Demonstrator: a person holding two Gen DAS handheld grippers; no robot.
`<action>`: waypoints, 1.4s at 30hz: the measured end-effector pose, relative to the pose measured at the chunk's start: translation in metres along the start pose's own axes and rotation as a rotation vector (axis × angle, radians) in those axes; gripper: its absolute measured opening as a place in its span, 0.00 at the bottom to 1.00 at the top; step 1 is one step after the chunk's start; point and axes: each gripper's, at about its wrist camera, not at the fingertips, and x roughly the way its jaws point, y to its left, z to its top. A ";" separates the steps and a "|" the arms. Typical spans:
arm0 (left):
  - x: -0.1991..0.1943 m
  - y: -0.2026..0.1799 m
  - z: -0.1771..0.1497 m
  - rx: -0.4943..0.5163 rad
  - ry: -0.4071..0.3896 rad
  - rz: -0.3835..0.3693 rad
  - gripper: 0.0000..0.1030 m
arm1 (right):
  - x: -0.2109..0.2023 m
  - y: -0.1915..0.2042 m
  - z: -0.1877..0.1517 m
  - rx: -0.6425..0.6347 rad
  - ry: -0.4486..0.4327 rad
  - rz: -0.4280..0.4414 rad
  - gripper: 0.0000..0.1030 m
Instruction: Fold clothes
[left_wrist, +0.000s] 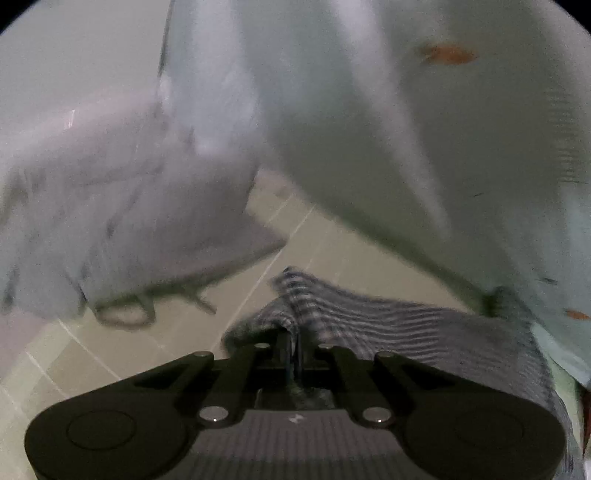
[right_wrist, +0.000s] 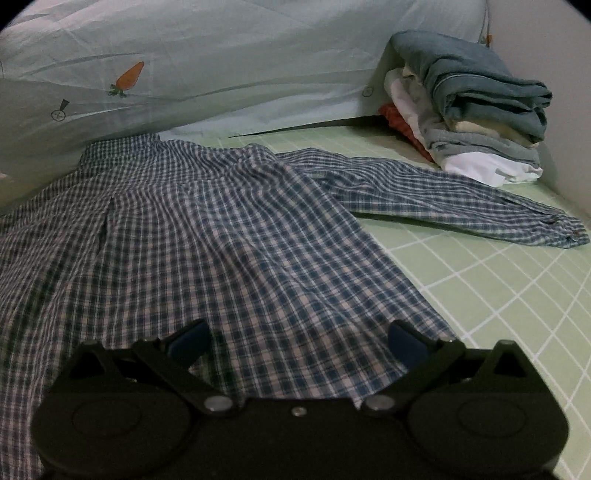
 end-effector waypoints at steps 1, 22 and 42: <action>-0.014 -0.002 -0.003 0.000 -0.011 -0.021 0.03 | 0.000 0.000 0.000 0.000 0.000 0.000 1.00; -0.037 0.018 -0.080 -0.188 0.132 0.006 0.75 | -0.001 0.001 0.000 0.001 -0.002 -0.002 1.00; 0.003 0.066 -0.067 -0.332 0.190 0.027 0.51 | -0.001 0.001 0.000 -0.003 -0.002 0.000 1.00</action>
